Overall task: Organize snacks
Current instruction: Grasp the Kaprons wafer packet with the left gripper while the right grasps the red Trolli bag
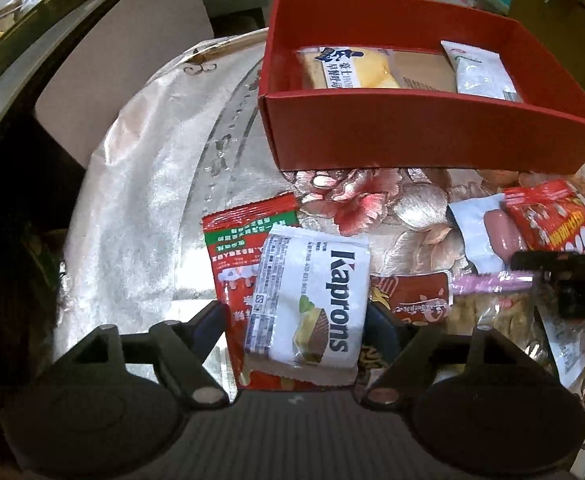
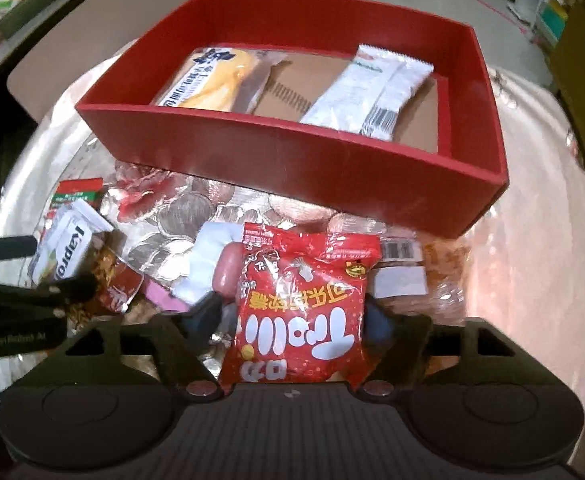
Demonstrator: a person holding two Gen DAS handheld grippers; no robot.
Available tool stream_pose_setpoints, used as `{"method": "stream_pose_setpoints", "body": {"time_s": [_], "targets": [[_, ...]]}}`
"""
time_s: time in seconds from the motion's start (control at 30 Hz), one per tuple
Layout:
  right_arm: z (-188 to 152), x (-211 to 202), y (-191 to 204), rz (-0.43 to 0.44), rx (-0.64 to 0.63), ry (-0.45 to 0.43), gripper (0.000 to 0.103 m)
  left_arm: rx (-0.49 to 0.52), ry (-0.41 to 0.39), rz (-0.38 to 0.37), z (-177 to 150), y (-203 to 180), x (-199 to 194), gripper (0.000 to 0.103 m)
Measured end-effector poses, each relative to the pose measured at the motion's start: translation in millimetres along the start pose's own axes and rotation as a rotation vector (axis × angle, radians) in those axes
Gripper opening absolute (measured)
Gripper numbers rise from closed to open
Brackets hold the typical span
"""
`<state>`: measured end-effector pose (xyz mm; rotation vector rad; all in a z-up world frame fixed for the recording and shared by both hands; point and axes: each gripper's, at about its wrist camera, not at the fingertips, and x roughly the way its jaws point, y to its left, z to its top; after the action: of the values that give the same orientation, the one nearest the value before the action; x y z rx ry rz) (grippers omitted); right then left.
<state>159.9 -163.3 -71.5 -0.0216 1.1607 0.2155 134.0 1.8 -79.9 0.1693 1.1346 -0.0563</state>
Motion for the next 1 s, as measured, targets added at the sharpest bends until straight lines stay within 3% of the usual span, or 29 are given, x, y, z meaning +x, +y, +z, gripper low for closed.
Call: {"method": "stream_pose_setpoints", "body": {"time_s": [0.1,0.2,0.4,0.47,0.5,0.57,0.8,1.0], "targets": [[-3,7,1,-0.004,-0.001,0.028,0.103,0.009,-0.007,0.005,-1,-1,0,0.073],[-7,14,8,-0.053,-0.045,0.043,0.103,0.022,-0.02,0.021,-3,-3,0,0.077],[-14,10,6,-0.037,-0.067,0.016,0.103,0.023,-0.036,0.026,-5,-2,-1,0.077],[-13,2,1,-0.026,-0.032,-0.001,0.093,0.027,-0.035,0.024,-5,-3,-2,0.074],[-11,-2,-1,-0.036,-0.014,-0.008,0.08,0.024,-0.034,0.014,-5,-2,-3,0.066],[-8,-8,-8,-0.031,0.013,-0.023,0.065,0.004,-0.025,-0.023,-4,-1,-5,0.055],[-6,-16,-9,-0.035,-0.001,-0.043,0.062,-0.049,-0.04,-0.06,3,8,-15,0.053],[-1,-32,-10,0.015,0.011,-0.087,0.061,-0.078,-0.076,-0.101,12,9,-27,0.053]]}}
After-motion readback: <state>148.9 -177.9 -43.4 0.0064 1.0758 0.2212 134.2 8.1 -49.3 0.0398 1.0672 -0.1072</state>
